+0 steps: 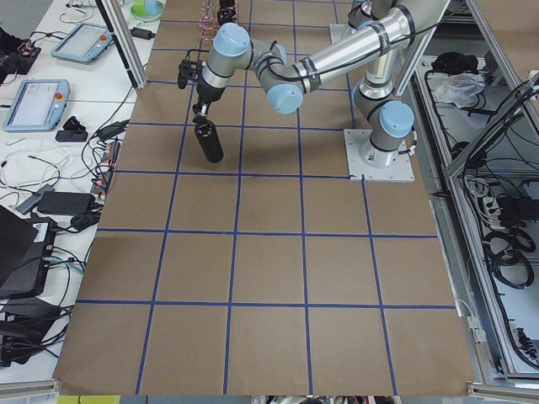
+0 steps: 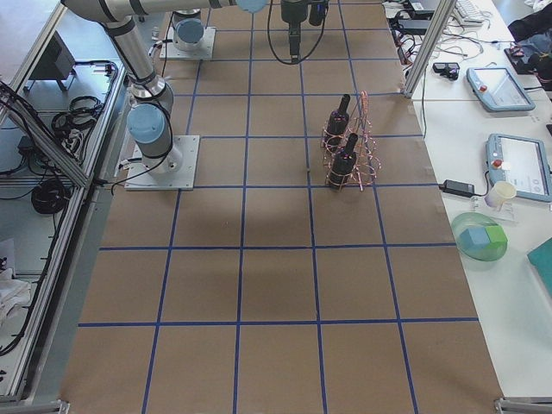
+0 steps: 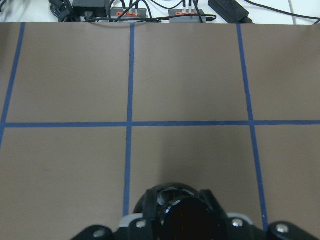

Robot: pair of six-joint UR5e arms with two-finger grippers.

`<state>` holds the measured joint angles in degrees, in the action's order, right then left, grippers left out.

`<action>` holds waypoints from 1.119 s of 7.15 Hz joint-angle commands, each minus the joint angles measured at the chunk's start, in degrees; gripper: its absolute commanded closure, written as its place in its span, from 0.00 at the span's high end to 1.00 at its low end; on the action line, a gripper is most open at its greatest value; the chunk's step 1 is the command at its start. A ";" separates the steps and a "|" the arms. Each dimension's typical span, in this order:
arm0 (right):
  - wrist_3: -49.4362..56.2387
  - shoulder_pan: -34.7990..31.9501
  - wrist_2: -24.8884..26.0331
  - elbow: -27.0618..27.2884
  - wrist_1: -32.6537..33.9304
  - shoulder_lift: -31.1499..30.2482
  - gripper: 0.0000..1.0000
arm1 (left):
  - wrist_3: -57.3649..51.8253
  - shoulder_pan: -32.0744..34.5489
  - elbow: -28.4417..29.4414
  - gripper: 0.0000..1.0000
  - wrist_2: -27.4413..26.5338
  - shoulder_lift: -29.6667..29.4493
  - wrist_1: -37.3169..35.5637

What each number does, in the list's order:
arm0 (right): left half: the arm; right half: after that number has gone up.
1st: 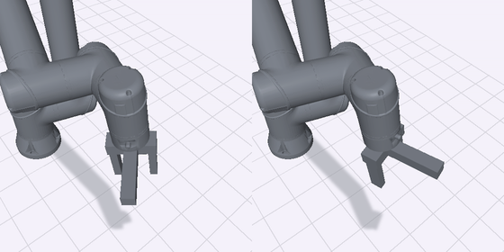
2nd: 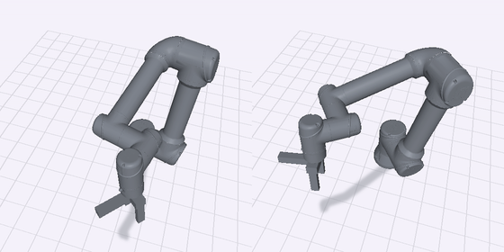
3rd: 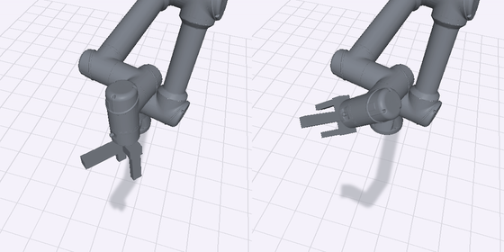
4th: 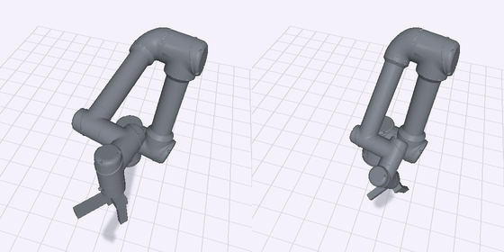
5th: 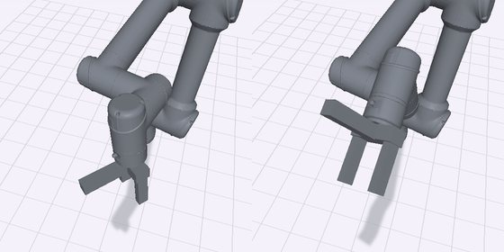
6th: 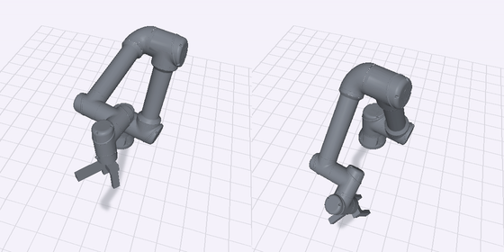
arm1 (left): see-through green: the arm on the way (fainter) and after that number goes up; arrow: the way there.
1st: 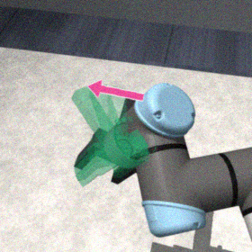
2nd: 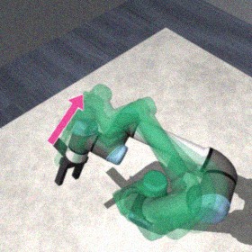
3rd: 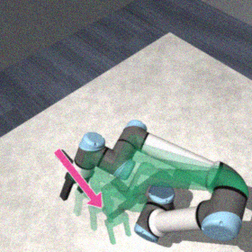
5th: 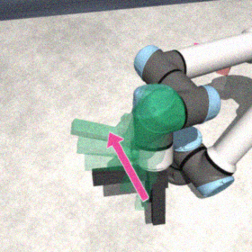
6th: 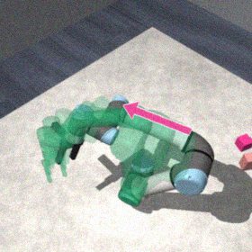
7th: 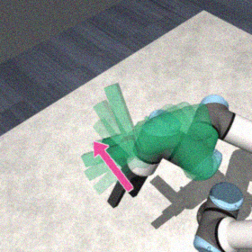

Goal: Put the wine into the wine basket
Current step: 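Carry the bottle with the left gripper toward the table's middle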

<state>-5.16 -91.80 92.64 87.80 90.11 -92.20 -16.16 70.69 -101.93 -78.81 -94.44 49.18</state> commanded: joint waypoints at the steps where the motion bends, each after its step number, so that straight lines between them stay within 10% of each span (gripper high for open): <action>1: 0.06 -0.05 -0.09 0.00 0.07 0.00 1.00 | 10.14 8.53 -5.20 0.01 -4.99 7.05 -0.49; 8: -0.81 -0.13 -0.18 0.00 0.15 -0.17 1.00 | 26.50 32.83 -7.84 0.01 -11.72 6.81 -5.81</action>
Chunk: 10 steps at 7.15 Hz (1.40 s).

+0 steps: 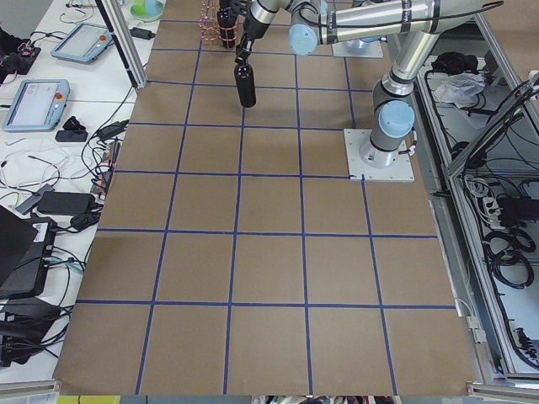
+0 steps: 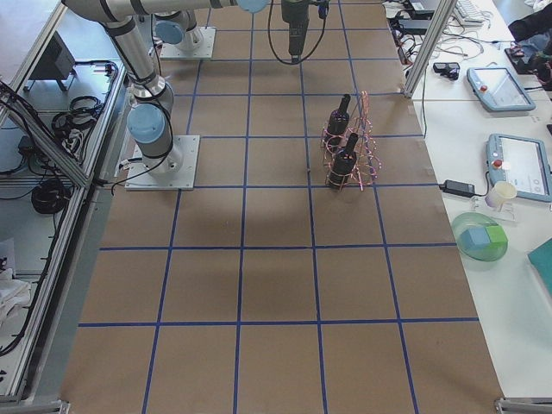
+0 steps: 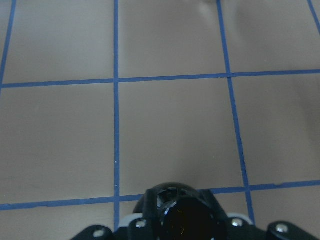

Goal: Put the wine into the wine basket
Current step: 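Carry the bottle with the left gripper toward the table's middle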

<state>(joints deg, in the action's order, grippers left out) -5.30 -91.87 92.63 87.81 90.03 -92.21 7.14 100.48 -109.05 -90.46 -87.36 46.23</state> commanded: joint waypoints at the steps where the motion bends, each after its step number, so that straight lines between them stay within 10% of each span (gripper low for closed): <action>1: -0.41 0.02 0.01 0.00 0.32 -0.16 1.00 | 3.23 3.40 -1.42 0.01 0.02 -0.70 -3.42; 10: 0.20 0.20 -0.08 0.00 0.50 0.36 1.00 | 5.43 5.34 -3.10 0.01 -0.42 -7.64 -14.74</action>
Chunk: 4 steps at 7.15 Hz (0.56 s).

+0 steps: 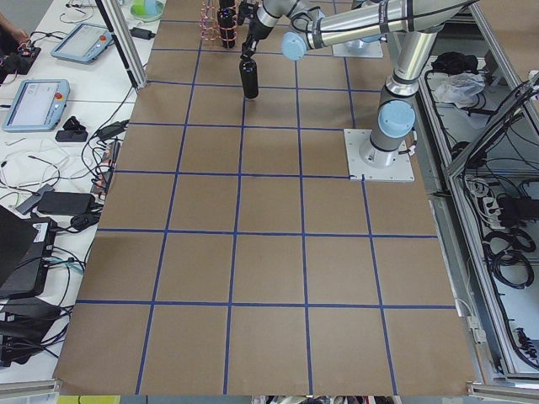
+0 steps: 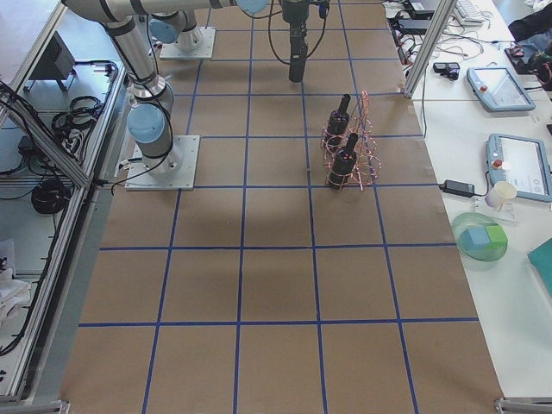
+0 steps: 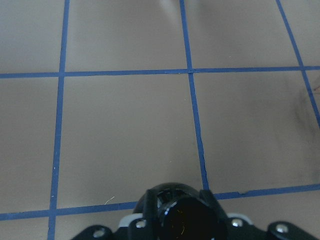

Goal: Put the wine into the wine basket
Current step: 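Carry the bottle with the left gripper toward the table's middle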

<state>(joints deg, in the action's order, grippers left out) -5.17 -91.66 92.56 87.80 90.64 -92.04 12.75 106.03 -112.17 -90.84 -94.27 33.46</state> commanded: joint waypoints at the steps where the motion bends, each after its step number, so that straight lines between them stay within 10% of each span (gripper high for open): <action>1: 0.07 -0.01 0.08 0.00 -0.29 0.28 1.00 | -0.27 -0.30 0.02 0.01 -0.04 -1.09 -3.04; 4: -0.11 -0.01 -0.01 0.00 -0.11 0.37 1.00 | 0.00 0.05 -0.59 0.02 -0.57 -1.62 -3.05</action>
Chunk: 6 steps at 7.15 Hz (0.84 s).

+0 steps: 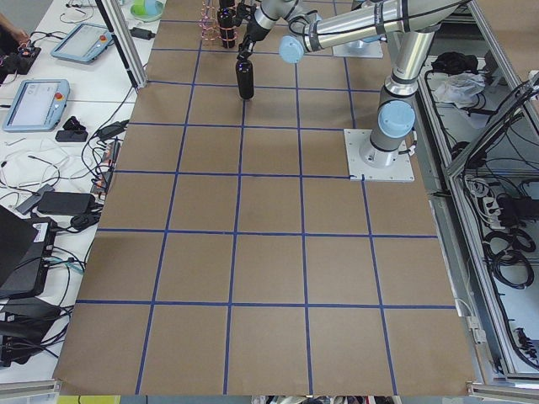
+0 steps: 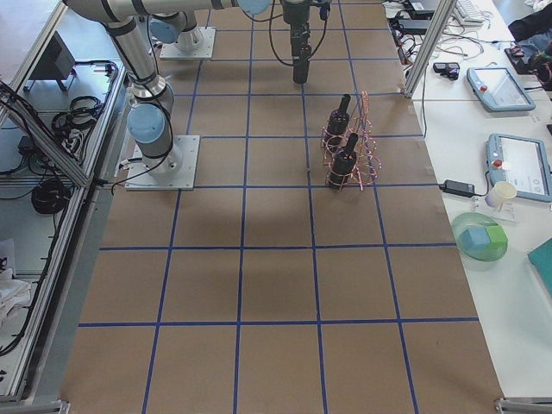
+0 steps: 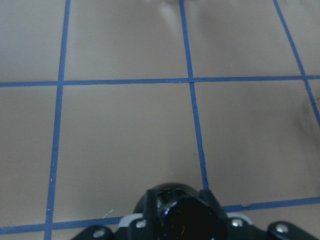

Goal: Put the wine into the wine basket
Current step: 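Carry the bottle with the left gripper toward the table's middle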

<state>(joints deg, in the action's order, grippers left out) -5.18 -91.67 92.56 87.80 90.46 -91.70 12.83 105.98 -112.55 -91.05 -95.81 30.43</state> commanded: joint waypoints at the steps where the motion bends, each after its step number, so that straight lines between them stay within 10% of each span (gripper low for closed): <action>1: -0.18 0.00 -0.01 0.00 0.07 0.03 1.00 | 0.00 0.37 -0.21 0.02 -2.01 -0.26 -0.02; 6: -0.01 0.18 -0.44 0.00 0.07 0.03 1.00 | 0.09 0.63 -0.30 0.14 -2.11 -0.78 -0.02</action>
<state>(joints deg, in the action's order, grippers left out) -5.29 -91.52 92.47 87.80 90.52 -91.67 12.90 106.58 -112.82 -93.16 -96.54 30.41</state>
